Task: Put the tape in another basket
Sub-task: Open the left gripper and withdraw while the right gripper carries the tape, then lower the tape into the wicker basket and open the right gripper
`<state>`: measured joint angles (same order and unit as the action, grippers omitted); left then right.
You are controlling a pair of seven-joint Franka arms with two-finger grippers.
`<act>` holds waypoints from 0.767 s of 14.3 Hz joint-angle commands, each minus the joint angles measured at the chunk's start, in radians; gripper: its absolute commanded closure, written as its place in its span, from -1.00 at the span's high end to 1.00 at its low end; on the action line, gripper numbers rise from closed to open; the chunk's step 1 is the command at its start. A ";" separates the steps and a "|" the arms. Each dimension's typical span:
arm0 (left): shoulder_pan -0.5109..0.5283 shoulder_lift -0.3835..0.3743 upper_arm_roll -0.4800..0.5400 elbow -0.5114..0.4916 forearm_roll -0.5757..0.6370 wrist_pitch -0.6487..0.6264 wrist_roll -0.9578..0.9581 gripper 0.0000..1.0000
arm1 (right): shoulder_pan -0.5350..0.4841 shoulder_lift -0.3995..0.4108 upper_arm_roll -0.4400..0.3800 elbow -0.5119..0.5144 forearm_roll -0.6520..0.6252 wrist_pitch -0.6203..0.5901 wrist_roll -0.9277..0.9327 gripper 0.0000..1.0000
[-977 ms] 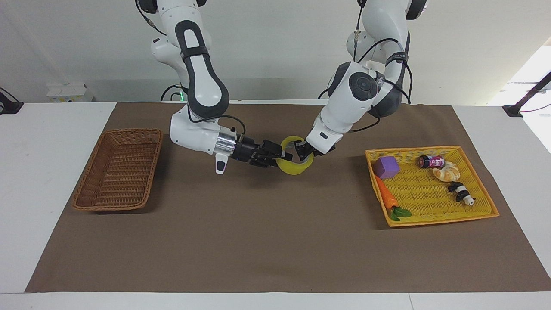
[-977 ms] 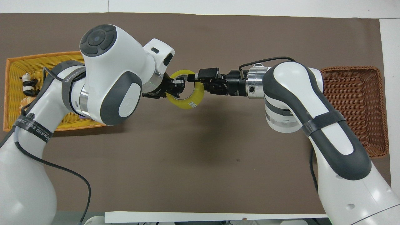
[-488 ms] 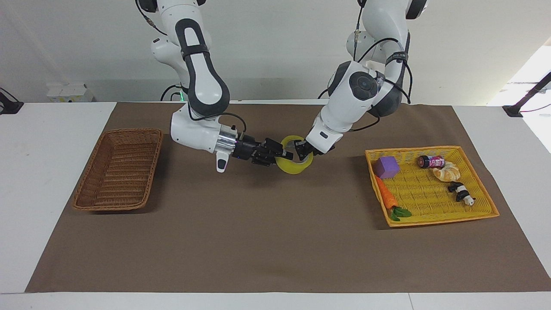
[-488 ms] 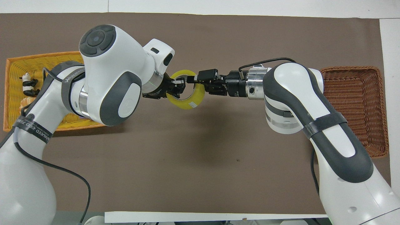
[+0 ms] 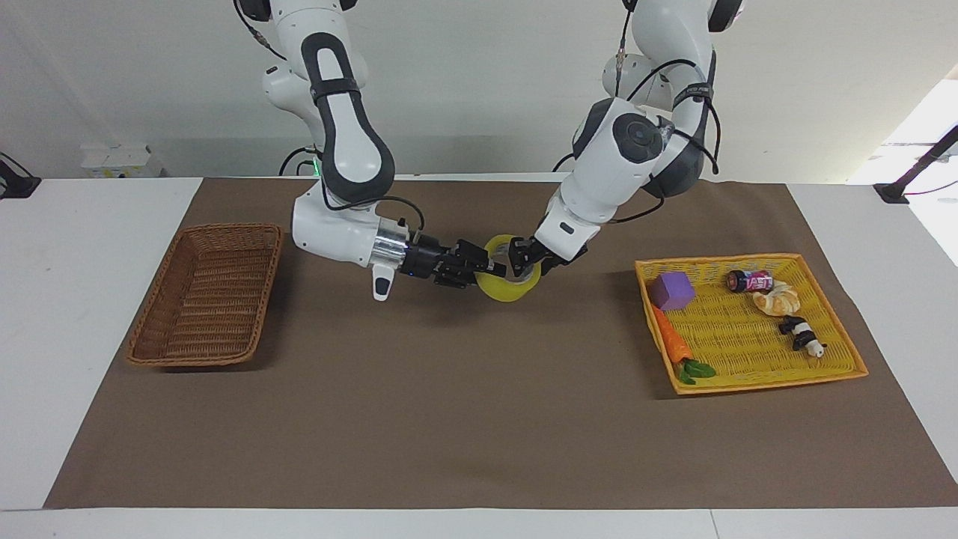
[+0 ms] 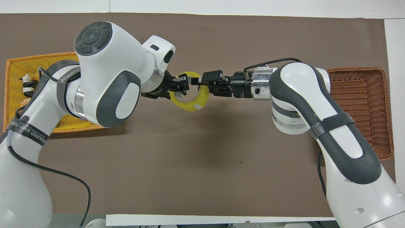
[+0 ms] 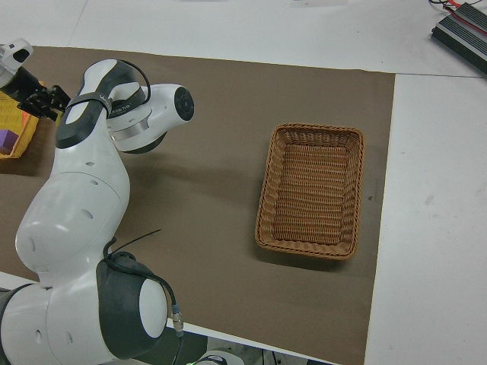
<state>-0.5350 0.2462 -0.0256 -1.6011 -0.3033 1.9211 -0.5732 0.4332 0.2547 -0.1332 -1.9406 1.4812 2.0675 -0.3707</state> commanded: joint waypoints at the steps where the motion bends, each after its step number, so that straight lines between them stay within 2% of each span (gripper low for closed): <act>1: 0.073 -0.018 0.013 0.068 0.013 -0.086 0.001 1.00 | -0.120 -0.034 -0.002 -0.009 -0.132 -0.128 -0.025 -1.00; 5: 0.246 -0.038 0.016 0.066 0.045 -0.140 0.171 1.00 | -0.356 -0.055 -0.003 0.049 -0.404 -0.291 -0.059 -1.00; 7: 0.372 -0.053 0.023 0.027 0.116 -0.143 0.275 1.00 | -0.518 -0.057 -0.005 0.069 -0.493 -0.352 -0.144 -1.00; 9: 0.490 -0.062 0.023 -0.011 0.118 -0.120 0.410 1.00 | -0.682 -0.051 -0.003 0.095 -0.611 -0.395 -0.197 -1.00; 11: 0.541 -0.071 0.024 -0.031 0.119 -0.120 0.461 1.00 | -0.796 -0.043 -0.003 0.118 -0.711 -0.417 -0.299 -1.00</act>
<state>-0.0220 0.2142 0.0107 -1.5816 -0.1993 1.7988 -0.1431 -0.2774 0.2064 -0.1528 -1.8517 0.8377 1.6811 -0.6008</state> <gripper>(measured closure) 0.000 0.471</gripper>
